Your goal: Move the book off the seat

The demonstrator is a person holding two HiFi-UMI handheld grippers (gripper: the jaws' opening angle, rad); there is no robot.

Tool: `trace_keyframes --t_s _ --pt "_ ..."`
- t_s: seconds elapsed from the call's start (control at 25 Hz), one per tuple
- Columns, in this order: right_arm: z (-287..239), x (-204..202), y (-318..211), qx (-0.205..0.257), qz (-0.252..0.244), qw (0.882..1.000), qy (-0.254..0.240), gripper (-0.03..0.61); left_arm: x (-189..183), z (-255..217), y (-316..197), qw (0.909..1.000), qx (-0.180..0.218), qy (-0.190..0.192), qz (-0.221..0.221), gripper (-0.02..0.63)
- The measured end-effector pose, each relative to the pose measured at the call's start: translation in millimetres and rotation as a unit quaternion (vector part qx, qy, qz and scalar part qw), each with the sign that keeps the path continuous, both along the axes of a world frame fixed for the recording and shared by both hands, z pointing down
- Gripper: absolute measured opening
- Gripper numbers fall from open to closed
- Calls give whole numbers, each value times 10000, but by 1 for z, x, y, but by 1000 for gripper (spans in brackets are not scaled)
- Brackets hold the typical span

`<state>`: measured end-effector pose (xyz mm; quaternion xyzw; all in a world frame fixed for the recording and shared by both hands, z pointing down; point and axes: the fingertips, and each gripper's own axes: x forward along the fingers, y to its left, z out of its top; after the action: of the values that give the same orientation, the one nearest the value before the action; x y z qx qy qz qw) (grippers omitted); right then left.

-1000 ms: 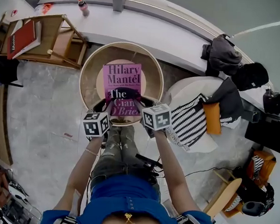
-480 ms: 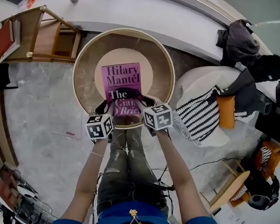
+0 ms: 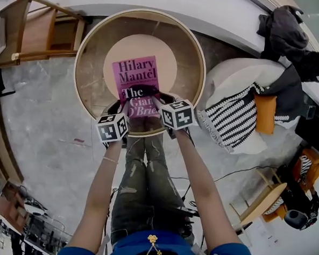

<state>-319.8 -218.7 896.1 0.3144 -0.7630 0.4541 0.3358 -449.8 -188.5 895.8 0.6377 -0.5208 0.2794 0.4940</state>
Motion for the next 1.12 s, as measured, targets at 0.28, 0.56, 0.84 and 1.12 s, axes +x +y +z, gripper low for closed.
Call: trace_keyframes --t_s 0.28,0.56,0.84,1.12 --pt "32 12 18 -331 66 9992 208 109 10 29 11 9990 -328 -124 288 121" --pt "48 10 20 -376 174 9991 122 120 8 40 11 9990 -291 -85 336 126" --pt "50 9 22 -378 151 9992 33 123 6 42 12 9992 -285 11 290 132" --pt "48 8 21 -340 142 9992 151 126 6 41 11 9989 -314 58 338 133"
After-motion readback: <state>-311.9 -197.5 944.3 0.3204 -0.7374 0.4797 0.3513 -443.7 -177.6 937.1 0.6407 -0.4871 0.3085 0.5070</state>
